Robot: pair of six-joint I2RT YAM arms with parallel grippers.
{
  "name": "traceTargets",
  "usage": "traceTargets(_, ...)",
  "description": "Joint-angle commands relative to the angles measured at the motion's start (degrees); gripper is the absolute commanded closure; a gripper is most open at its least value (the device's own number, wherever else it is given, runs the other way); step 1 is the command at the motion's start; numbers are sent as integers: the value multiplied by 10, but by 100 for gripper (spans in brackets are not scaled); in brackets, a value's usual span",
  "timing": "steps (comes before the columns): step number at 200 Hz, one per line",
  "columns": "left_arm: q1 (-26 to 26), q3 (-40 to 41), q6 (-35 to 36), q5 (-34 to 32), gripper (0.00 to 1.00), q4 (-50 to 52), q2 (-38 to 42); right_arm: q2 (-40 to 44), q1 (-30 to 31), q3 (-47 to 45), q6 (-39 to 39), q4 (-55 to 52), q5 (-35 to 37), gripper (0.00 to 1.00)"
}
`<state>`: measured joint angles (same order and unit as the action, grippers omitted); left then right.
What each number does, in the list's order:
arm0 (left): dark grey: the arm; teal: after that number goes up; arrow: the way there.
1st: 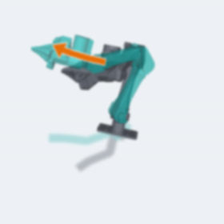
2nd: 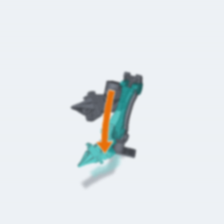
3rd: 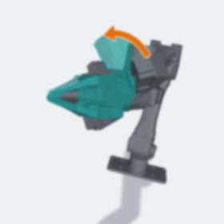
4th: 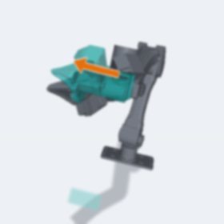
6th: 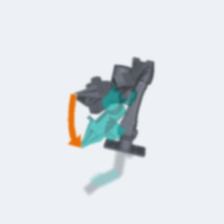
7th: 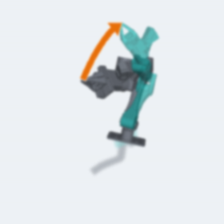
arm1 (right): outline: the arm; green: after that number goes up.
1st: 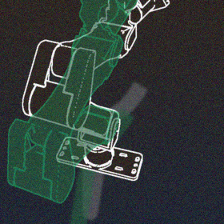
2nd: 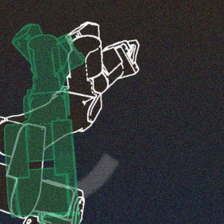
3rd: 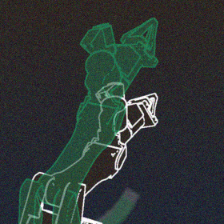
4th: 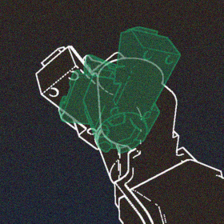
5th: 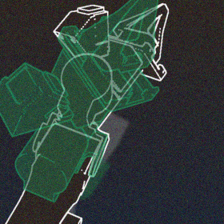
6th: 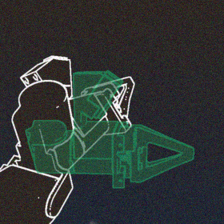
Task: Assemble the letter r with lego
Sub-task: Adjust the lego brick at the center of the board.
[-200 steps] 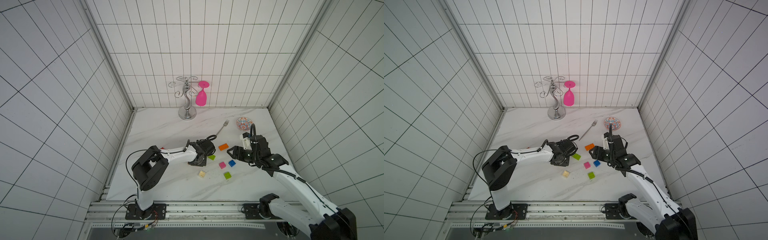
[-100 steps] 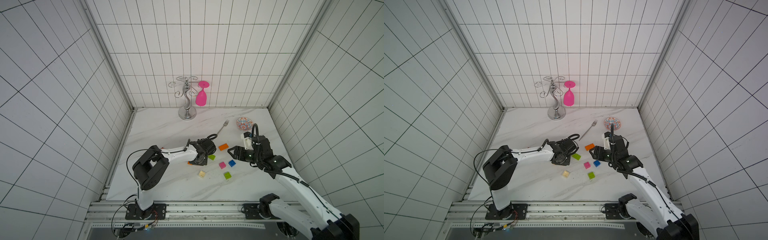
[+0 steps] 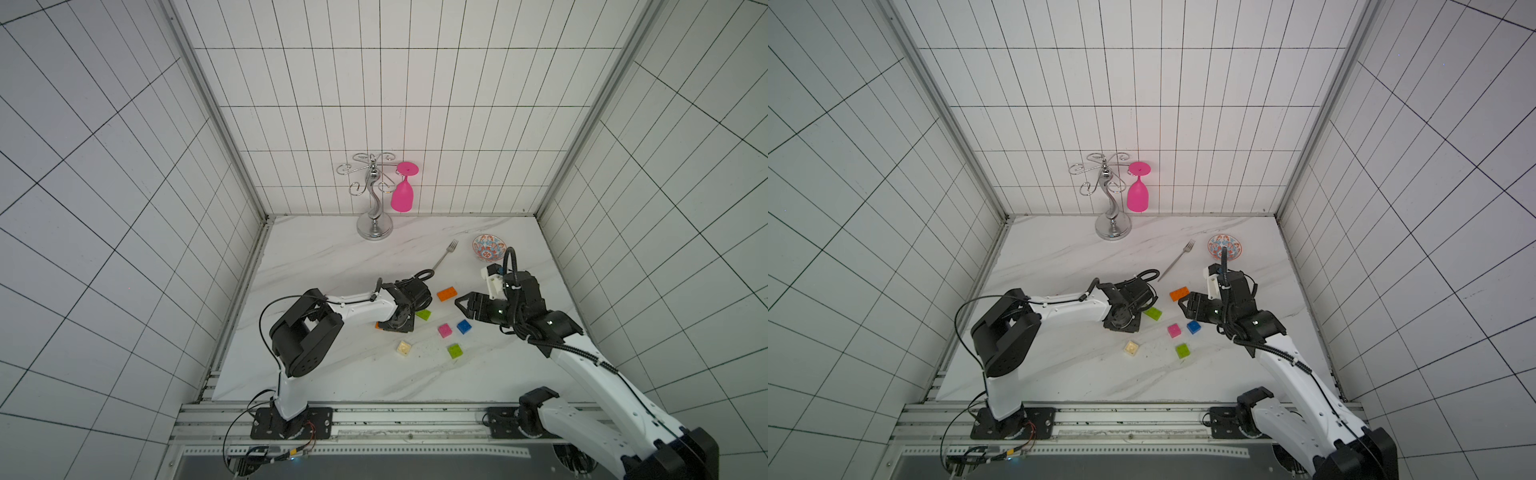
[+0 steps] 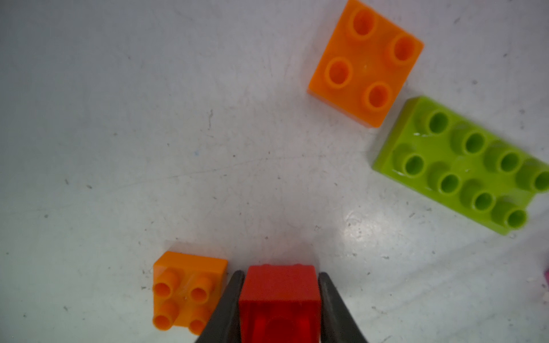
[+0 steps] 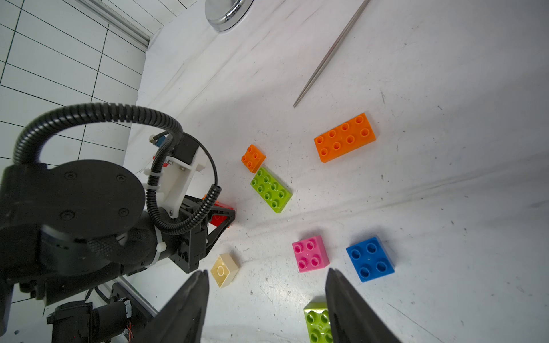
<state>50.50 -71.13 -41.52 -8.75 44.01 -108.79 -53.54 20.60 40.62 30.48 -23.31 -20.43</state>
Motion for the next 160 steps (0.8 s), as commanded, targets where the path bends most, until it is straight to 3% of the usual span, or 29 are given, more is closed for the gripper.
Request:
traceTargets(1, -3, -15, -3, -4, 71, 1, -4, 4, -6, -2, -9, -3, -7, 34)
traceTargets(34, -3, -19, 0, -9, 77, 14, 32, 11, -6, 0, -29, 0, -14, 32)
traceTargets(60, -11, -9, 9, 7, 86, 13, 112, 21, -6, -9, -38, 41, -29, 30)
traceTargets(78, -25, 17, 18, 50, 95, -18, 197, 35, -6, -33, -22, 107, -36, 35)
traceTargets(91, -41, 41, 17, 87, 100, -43, 259, 48, -6, -60, -8, 173, -52, 51)
traceTargets(102, -59, 60, 12, 118, 100, -61, 306, 59, -7, -87, -2, 234, -64, 59)
traceTargets(130, -93, 101, 3, 186, 100, -100, 396, 60, -7, -119, -6, 367, -108, 56)
traceTargets(160, -122, 154, -38, 276, 100, -178, 466, 8, 20, -84, -44, 442, -208, 52)
